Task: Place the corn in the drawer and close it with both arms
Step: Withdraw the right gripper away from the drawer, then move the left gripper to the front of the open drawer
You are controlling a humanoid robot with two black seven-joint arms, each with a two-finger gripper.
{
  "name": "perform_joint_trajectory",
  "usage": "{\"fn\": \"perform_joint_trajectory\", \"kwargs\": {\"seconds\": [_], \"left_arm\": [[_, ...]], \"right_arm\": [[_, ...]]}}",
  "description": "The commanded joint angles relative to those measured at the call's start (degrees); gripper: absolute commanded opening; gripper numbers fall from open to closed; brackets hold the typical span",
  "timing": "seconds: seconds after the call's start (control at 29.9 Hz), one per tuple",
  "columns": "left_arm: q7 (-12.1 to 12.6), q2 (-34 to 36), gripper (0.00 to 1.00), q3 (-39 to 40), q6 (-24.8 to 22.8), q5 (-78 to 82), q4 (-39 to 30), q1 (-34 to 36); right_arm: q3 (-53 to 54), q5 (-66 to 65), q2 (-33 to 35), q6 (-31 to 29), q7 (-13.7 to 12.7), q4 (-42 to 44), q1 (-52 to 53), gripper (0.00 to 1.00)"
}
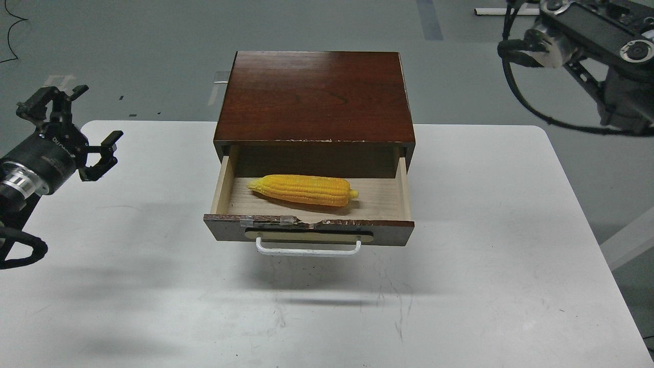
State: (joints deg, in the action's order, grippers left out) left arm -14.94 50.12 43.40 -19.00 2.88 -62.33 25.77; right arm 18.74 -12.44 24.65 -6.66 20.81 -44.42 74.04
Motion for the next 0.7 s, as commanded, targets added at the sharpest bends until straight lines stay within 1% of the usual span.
{"fn": "perform_joint_trajectory", "kwargs": {"seconds": [0.0, 0.03, 0.07, 0.1, 0.13, 0.2, 0.23, 0.27, 0.3, 0.33, 0.4, 0.47, 0.53, 0.57, 0.64, 0.67], "left_arm": [[-0.1, 1.1, 0.98, 0.3, 0.1, 0.5, 0.0, 0.6], [-0.2, 1.9, 0.98, 0.3, 0.6, 1.5, -0.1, 0.9], [-0.4, 2.3, 0.98, 0.4, 1.1, 2.4, -0.1, 1.4], [-1.6, 3.2, 0.98, 0.3, 1.7, 5.8, -0.6, 2.8], [-3.8, 4.6, 0.98, 0.1, 1.9, 11.5, -0.9, 4.4], [-6.8, 5.9, 0.98, 0.2, 2.0, 19.3, -1.8, 5.9], [-10.3, 7.2, 0.98, 0.4, 2.0, 28.0, -3.7, 7.6], [-12.5, 8.1, 0.98, 0.4, 2.0, 31.9, -5.0, 8.7], [-13.1, 10.3, 0.98, 0.5, 1.3, 38.2, -8.2, 10.6], [-13.1, 11.6, 0.98, 0.2, 1.1, 42.4, -12.6, 11.7], [-13.1, 11.8, 0.98, 0.2, 0.9, 45.3, -18.1, 12.4], [-13.1, 11.9, 0.98, 0.2, 0.2, 45.5, -20.9, 12.7], [-13.1, 11.6, 0.98, -0.8, -4.8, 46.5, -24.1, 14.7], [-13.1, 11.7, 0.96, -2.0, -9.0, 48.3, -26.2, 14.8], [-13.1, 11.1, 0.79, -4.4, -9.0, 54.8, -31.2, 15.5], [-13.1, 10.8, 0.66, -4.7, -9.0, 57.1, -32.7, 15.5]], "right_arm": [[4.3, 18.0, 4.6, -3.0, -2.8, 0.1, -9.4, 1.00], [6.2, 18.5, 6.2, -3.5, -4.4, -1.1, -13.4, 1.00], [7.2, 18.9, 6.7, -3.9, -5.3, -1.6, -15.5, 1.00], [8.9, 20.0, 7.7, -5.5, -8.0, -2.4, -19.2, 1.00], [10.3, 21.2, 8.7, -9.0, -11.7, -2.9, -23.1, 1.00], [11.7, 21.8, 10.1, -14.1, -14.1, -3.0, -26.1, 1.00], [12.0, 21.5, 10.9, -18.3, -14.1, -3.0, -28.7, 1.00], [11.7, 21.3, 11.1, -19.9, -14.1, -3.0, -29.6, 1.00], [11.6, 21.2, 11.1, -20.7, -14.0, -3.0, -31.1, 1.00], [11.6, 21.1, 11.1, -20.1, -14.0, -2.4, -31.8, 1.00], [11.6, 21.0, 11.1, -19.4, -14.0, -1.9, -31.9, 1.00], [11.6, 21.0, 11.2, -19.3, -13.8, -1.5, -32.0, 1.00], [11.6, 20.9, 11.7, -19.4, -13.4, -1.5, -32.2, 1.00], [11.4, 20.9, 12.2, -19.4, -13.4, -1.4, -32.3, 1.00], [11.2, 20.8, 12.4, -19.4, -13.4, -1.3, -32.6, 1.00], [11.2, 20.8, 12.4, -19.4, -13.4, -1.3, -32.9, 1.00]]}}
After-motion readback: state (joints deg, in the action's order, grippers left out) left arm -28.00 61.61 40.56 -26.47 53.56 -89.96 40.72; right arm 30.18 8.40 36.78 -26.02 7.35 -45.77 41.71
